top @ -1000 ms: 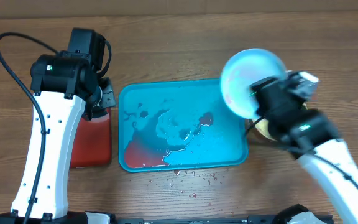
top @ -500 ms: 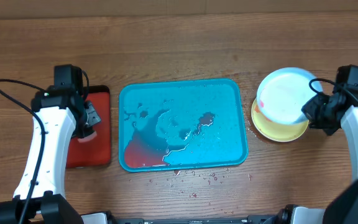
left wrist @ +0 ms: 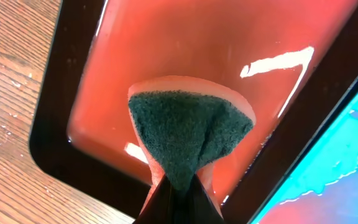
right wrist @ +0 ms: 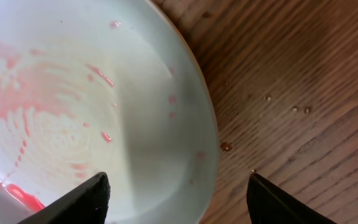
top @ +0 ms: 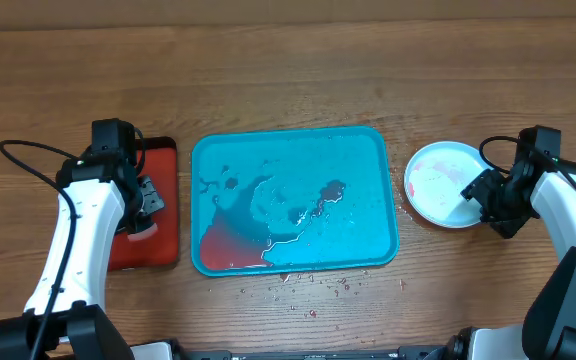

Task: Clean dirty plates on tray and stack at the side

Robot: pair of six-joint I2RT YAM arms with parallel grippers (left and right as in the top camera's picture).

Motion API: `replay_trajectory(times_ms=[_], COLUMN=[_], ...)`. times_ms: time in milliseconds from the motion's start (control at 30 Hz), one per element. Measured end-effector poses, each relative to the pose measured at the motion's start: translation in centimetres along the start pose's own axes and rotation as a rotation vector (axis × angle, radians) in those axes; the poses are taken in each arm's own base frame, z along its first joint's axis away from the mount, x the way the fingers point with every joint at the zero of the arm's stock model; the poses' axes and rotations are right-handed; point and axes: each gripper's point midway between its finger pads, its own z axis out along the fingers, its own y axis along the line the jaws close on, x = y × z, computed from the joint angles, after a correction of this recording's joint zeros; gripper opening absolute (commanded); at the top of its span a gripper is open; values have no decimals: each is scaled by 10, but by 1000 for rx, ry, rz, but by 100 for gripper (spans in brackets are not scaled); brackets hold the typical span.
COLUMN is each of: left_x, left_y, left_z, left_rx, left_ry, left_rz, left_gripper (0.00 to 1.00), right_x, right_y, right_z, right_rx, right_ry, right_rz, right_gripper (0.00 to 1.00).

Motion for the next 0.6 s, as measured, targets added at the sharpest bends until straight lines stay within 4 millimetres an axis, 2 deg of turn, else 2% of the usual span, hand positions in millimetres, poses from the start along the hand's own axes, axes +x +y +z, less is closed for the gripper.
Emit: replay_trajectory(times_ms=[167, 267, 367, 467, 567, 600], left_x=[-7, -18, -29, -40, -43, -41], left_y=[3, 3, 4, 2, 0, -1], left_z=[1, 1, 1, 8, 23, 28], left_rx=[-4, 1, -5, -13, -27, -35], left_ry=[-26, -69, -108, -138, -116, -102], left_rz=[17, 13, 3, 5, 11, 17], left_gripper=[4, 5, 20, 40, 52, 54], right_x=[13, 4, -5, -10, -8, -7], right_y=[-8, -1, 6, 9, 8, 8], right_z=[-6, -20, -33, -44, -49, -50], right_rx=[38, 29, 11, -7, -10, -11], right_ry=[63, 49, 19, -12, -17, -19], right_rz=[1, -8, -13, -18, -21, -24], right_gripper=[72, 72, 73, 74, 80, 84])
